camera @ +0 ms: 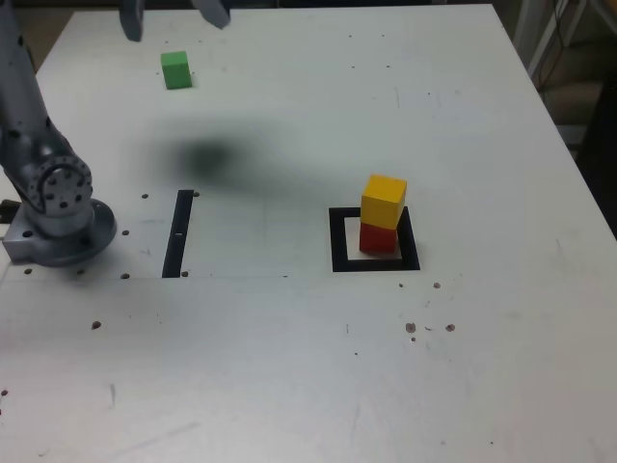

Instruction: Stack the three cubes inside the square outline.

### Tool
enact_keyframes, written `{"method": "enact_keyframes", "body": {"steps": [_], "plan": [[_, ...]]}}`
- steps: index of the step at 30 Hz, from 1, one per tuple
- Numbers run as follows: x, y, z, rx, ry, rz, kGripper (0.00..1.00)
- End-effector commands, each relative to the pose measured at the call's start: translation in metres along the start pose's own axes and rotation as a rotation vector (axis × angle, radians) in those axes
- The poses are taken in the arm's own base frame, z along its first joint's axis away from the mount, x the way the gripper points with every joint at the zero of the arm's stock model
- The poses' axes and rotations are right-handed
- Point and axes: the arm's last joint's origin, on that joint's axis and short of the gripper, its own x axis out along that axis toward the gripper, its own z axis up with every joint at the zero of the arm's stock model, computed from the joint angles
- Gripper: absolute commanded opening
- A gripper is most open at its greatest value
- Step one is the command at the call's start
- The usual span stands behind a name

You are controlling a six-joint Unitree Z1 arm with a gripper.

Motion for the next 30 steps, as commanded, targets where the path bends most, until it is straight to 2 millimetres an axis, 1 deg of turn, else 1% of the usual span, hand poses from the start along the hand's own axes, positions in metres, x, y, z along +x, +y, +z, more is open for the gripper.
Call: {"method": "enact_keyframes", "body": {"steps": [1,13,16,22,30], "plan": [[0.007,0.009,0.003,-0.009,0.011,-0.01,0.99],[0.048,0.071,0.008,-0.092,0.058,-0.08,0.99],[0.059,0.084,0.01,-0.103,0.067,-0.095,0.99],[0.08,0.101,0.013,-0.114,0.079,-0.116,0.99],[0.107,0.114,0.017,-0.131,0.1,-0.156,0.99]]}}
